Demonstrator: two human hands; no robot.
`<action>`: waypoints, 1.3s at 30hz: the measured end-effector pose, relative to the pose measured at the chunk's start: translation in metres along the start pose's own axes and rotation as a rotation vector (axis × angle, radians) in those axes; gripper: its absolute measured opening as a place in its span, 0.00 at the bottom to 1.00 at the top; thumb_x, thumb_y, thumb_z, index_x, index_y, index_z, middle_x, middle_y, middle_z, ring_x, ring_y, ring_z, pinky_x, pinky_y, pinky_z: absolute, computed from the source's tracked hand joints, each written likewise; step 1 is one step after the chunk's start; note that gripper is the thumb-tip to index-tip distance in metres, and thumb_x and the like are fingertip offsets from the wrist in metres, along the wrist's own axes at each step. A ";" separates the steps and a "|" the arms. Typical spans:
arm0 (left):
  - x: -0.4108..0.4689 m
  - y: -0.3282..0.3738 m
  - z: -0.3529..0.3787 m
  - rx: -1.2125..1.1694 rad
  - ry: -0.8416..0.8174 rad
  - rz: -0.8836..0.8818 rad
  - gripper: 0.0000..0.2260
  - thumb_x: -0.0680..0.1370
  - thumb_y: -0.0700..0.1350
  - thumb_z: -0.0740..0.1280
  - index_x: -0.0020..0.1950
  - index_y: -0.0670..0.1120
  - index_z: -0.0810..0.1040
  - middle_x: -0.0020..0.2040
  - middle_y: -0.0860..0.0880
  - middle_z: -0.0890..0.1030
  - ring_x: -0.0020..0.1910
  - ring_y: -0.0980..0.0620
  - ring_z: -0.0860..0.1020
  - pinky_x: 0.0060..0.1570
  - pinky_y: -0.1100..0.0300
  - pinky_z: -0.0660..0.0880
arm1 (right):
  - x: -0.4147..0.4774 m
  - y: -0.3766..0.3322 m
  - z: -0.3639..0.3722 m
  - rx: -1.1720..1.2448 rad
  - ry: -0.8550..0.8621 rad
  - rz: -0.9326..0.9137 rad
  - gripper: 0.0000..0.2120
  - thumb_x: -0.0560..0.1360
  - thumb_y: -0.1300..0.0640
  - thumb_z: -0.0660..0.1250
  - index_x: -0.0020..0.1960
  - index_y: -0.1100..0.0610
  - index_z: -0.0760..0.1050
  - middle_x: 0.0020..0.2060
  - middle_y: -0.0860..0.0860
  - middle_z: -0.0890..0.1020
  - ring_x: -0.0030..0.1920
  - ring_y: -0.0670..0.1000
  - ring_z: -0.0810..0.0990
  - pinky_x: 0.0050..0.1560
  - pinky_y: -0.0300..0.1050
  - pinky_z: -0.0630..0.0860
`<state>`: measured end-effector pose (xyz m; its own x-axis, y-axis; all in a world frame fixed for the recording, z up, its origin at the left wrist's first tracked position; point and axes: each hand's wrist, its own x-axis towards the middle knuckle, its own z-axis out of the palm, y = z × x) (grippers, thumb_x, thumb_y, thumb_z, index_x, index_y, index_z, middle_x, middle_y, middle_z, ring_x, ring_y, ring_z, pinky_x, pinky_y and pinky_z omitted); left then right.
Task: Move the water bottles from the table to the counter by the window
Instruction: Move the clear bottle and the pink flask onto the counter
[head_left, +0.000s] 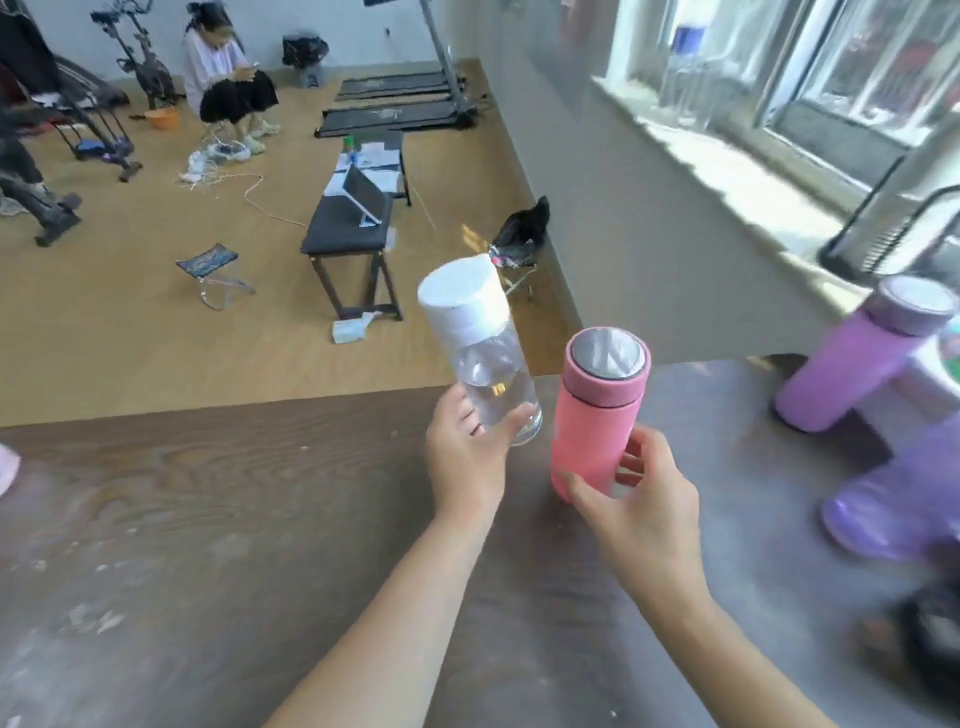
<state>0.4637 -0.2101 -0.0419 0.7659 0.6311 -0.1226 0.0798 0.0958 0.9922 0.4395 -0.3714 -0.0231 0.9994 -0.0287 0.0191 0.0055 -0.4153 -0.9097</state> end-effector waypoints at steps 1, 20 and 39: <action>-0.007 0.001 0.023 0.003 -0.057 -0.003 0.40 0.61 0.50 0.86 0.70 0.40 0.78 0.68 0.40 0.84 0.70 0.43 0.82 0.74 0.43 0.76 | 0.000 0.006 -0.019 0.003 0.037 0.016 0.23 0.68 0.55 0.81 0.58 0.47 0.75 0.48 0.36 0.83 0.49 0.30 0.79 0.40 0.24 0.74; -0.047 0.007 0.189 0.151 -0.416 -0.056 0.29 0.59 0.54 0.73 0.54 0.39 0.77 0.44 0.47 0.78 0.45 0.51 0.76 0.54 0.59 0.74 | -0.005 0.070 -0.106 0.019 0.212 0.099 0.26 0.67 0.49 0.78 0.61 0.41 0.71 0.53 0.40 0.82 0.55 0.46 0.82 0.56 0.51 0.80; -0.044 -0.006 0.101 0.201 -0.377 -0.052 0.28 0.73 0.40 0.80 0.72 0.46 0.78 0.72 0.43 0.81 0.66 0.47 0.83 0.65 0.53 0.79 | -0.051 0.077 -0.071 0.107 0.384 0.122 0.14 0.73 0.60 0.78 0.50 0.46 0.76 0.43 0.47 0.84 0.40 0.49 0.82 0.44 0.37 0.77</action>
<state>0.4937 -0.3161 -0.0398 0.9343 0.3002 -0.1924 0.2185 -0.0557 0.9742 0.3865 -0.4664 -0.0644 0.9079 -0.4169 0.0436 -0.0880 -0.2913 -0.9526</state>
